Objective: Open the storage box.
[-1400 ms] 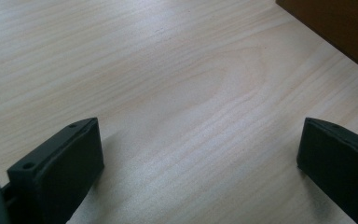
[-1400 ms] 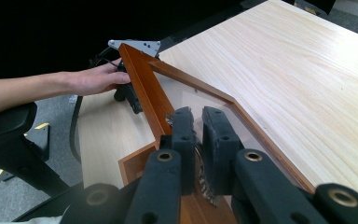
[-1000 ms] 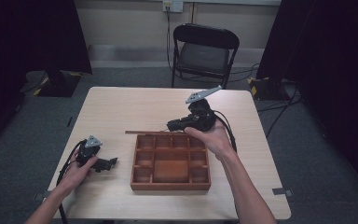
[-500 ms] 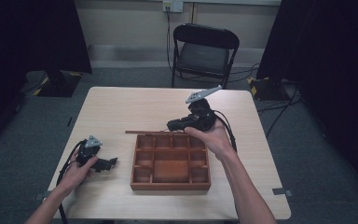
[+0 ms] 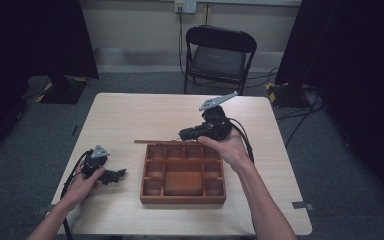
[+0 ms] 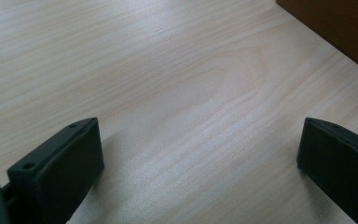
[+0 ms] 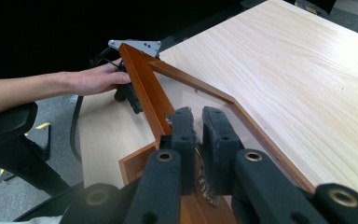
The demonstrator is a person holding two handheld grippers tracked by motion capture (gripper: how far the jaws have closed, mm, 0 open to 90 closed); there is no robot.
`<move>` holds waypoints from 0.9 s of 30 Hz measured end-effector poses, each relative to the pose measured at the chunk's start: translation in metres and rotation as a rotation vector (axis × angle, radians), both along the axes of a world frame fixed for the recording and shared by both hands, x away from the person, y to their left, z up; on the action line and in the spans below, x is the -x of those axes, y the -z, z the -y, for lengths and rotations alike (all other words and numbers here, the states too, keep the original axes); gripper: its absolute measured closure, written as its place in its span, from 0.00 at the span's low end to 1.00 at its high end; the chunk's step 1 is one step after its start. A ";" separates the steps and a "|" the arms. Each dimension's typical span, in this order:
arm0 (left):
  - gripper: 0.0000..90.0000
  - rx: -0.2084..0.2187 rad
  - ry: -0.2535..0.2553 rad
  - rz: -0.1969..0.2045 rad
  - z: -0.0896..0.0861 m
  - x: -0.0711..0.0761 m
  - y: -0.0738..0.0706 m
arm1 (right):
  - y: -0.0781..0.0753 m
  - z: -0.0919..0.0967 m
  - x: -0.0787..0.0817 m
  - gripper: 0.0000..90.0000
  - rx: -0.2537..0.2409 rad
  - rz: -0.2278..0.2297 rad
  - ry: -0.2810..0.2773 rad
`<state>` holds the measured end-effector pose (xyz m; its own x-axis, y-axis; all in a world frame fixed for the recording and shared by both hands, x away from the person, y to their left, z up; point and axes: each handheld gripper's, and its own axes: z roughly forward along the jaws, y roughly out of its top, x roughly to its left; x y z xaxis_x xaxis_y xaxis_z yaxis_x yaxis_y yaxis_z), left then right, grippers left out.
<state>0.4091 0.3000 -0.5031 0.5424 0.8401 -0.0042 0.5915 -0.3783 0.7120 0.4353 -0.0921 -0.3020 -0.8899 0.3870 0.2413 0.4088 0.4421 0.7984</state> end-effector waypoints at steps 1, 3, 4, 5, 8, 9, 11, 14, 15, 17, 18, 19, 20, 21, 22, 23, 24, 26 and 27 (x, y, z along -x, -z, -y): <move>0.00 0.000 0.000 0.000 0.000 0.000 0.000 | 0.000 0.000 0.000 0.93 0.000 0.000 0.000; 0.00 -0.002 0.000 0.001 0.000 0.000 0.000 | 0.000 0.000 0.000 0.93 -0.001 -0.001 -0.001; 0.00 0.000 0.000 0.000 0.000 0.000 0.000 | 0.000 0.000 0.000 0.93 -0.002 -0.002 -0.001; 0.00 -0.002 0.001 0.001 0.000 0.000 0.000 | 0.000 0.000 0.000 0.93 -0.002 -0.002 -0.002; 0.00 0.000 0.000 0.000 0.000 0.000 0.000 | 0.000 0.000 0.000 0.93 -0.002 -0.001 -0.001; 0.00 0.000 0.000 0.000 0.000 0.000 0.000 | 0.000 0.000 0.000 0.93 -0.002 -0.002 -0.001; 0.00 0.000 0.000 0.000 0.000 0.000 0.000 | 0.000 0.000 0.000 0.93 -0.002 -0.002 -0.002; 0.00 -0.001 0.001 0.001 0.000 0.000 0.000 | 0.000 0.000 0.000 0.93 -0.001 -0.002 -0.002; 0.00 0.000 0.000 0.000 0.000 0.000 0.000 | 0.000 0.000 0.000 0.93 -0.001 -0.002 -0.002; 0.00 0.001 -0.001 0.002 0.000 0.000 0.000 | 0.000 0.000 -0.001 0.93 -0.001 -0.002 -0.002; 0.00 0.000 0.000 0.001 0.000 0.000 0.000 | 0.000 0.000 -0.001 0.93 0.000 -0.002 0.000; 0.00 0.000 0.000 0.000 0.000 0.000 0.000 | 0.000 0.000 -0.001 0.93 0.001 -0.002 -0.001; 0.00 -0.001 0.000 0.002 0.000 0.000 0.000 | 0.000 0.000 -0.001 0.93 0.002 -0.002 0.000; 0.00 0.000 0.000 0.000 0.000 0.000 0.000 | 0.000 0.000 -0.001 0.93 0.003 -0.002 -0.001; 0.00 0.001 0.000 0.000 0.000 0.000 0.000 | 0.000 0.001 -0.001 0.93 0.004 -0.005 -0.002; 0.00 -0.002 0.001 0.001 0.000 0.000 0.000 | 0.000 0.001 -0.001 0.93 0.004 -0.005 -0.002; 0.00 -0.002 0.001 0.001 0.000 0.000 0.000 | 0.000 0.001 -0.001 0.93 0.005 -0.004 -0.001; 0.00 0.000 0.000 0.000 0.000 0.000 0.000 | -0.001 0.000 -0.001 0.93 0.006 -0.003 -0.001; 0.00 0.000 0.000 0.000 0.000 0.000 0.000 | -0.001 0.000 -0.001 0.93 0.006 -0.003 -0.001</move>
